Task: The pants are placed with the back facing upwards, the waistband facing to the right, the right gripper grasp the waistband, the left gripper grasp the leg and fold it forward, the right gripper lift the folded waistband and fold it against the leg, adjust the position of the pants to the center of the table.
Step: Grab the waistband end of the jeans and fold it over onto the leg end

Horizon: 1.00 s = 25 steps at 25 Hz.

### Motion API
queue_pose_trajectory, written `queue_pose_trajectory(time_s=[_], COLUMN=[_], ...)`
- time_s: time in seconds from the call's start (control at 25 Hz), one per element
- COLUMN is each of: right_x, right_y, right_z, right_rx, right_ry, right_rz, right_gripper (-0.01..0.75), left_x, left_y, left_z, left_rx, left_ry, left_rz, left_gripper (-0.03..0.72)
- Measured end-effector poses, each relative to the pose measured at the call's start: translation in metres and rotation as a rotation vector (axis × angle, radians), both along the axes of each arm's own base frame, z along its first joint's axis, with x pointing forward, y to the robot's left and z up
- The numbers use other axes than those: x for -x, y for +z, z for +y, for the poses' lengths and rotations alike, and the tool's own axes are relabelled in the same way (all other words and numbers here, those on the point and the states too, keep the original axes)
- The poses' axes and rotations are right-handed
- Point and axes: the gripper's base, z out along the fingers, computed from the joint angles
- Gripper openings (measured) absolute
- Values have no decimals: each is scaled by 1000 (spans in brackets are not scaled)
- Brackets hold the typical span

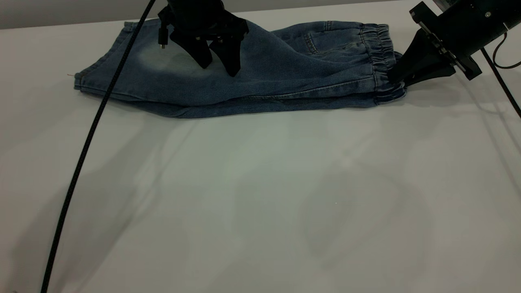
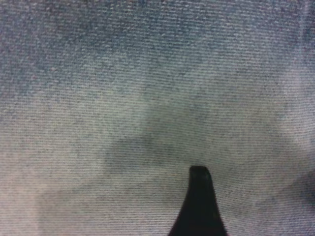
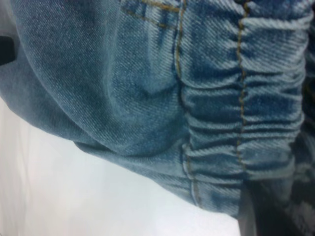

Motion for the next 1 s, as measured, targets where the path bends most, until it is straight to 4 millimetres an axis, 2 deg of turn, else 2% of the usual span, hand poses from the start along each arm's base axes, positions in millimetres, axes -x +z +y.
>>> queue_pose_trajectory(time_s=[0.24,0.6,0.84,1.0], right_x=[-2,-12,-13,-13], right_y=[17,75,110,122], right_z=[-1,5,38,70], right_rx=[8,-84,-156,-171], right_ry=[13,37,130,197], right_rz=[-14,-98,-157,-187], right_gripper=[36,35,35,35], left_x=[-1,-1,-1,-1], left_y=[0,0,0,-1], left_z=[2,2,2,2], left_rx=[-26,-26,-25,-25], left_ry=[-11,-8,-8,-7], left_rz=[-9,-10,-11,-10], left_gripper=[508,508,508,508])
